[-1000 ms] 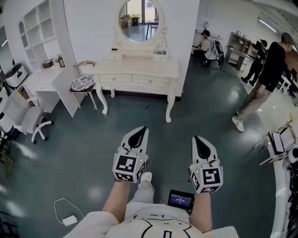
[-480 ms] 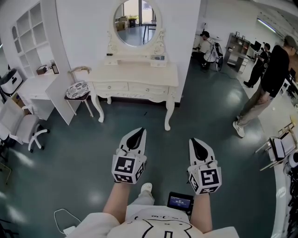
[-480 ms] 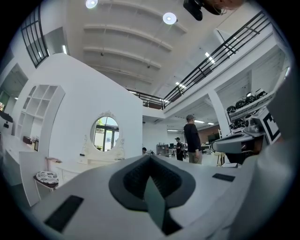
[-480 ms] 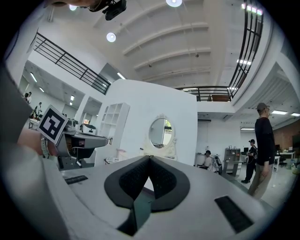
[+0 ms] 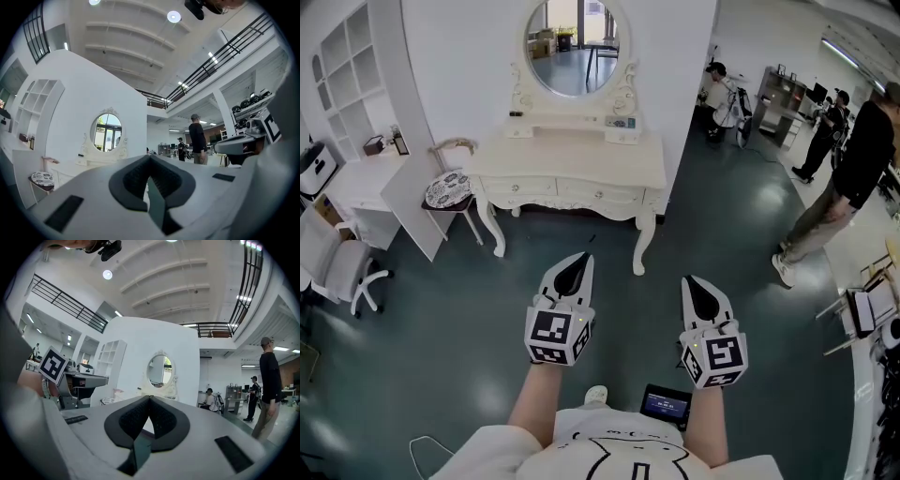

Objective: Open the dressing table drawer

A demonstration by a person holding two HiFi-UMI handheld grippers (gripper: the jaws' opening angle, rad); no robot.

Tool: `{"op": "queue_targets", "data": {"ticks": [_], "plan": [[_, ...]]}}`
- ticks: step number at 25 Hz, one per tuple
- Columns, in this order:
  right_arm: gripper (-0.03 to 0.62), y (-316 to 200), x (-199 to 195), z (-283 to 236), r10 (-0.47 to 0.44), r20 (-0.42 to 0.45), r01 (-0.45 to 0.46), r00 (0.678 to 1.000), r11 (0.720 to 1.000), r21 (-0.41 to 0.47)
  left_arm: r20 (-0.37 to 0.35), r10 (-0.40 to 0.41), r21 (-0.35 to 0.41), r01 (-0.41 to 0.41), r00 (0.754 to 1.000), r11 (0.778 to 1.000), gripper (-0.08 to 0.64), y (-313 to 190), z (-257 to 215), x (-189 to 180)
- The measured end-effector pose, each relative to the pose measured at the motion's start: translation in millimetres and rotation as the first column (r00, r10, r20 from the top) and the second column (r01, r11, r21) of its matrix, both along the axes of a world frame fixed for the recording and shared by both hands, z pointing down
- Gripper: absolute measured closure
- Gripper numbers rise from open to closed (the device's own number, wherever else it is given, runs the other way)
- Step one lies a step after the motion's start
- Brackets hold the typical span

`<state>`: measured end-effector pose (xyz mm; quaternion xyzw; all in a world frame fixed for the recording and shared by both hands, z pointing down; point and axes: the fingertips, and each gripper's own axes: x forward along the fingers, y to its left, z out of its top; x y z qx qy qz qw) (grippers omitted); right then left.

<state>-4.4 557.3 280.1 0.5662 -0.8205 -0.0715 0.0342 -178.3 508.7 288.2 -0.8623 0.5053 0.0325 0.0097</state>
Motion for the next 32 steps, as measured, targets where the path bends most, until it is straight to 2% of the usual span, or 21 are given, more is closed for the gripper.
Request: {"op": "queue_targets", "data": {"ticks": [8,14,24,32], "plan": [[0.58,-55.3,-3.4,-1.4,0.049,0.027,-0.048,0.998,0.999,-0.001,0.0,0.025,-0.006,-0.025,1.0,1.0,0.548,-59.5,0.4,-6.6],[0.58,-75.1,-6.8,0.5,0.057,0.023,-0.057,0.998,0.998,-0.005,0.001,0.048,-0.004,-0.048,0.999,0.999,0.548,-81.2,1.1,-6.4],[0.58,-108.6,-9.2,8.2,0.049,0.028,-0.049,0.998,0.999,-0.013,-0.01,0.034,-0.022,-0.034,0.999,0.999,0.548,-114.9,8.2,-10.8],[0.578,-164.4,2.5,7.1,0.025,0.038,-0.024,0.999,1.0,-0.005,0.005,0.009,-0.017,-0.009,1.0,1.0,0.548,-166.3,7.5,-2.0]]}}
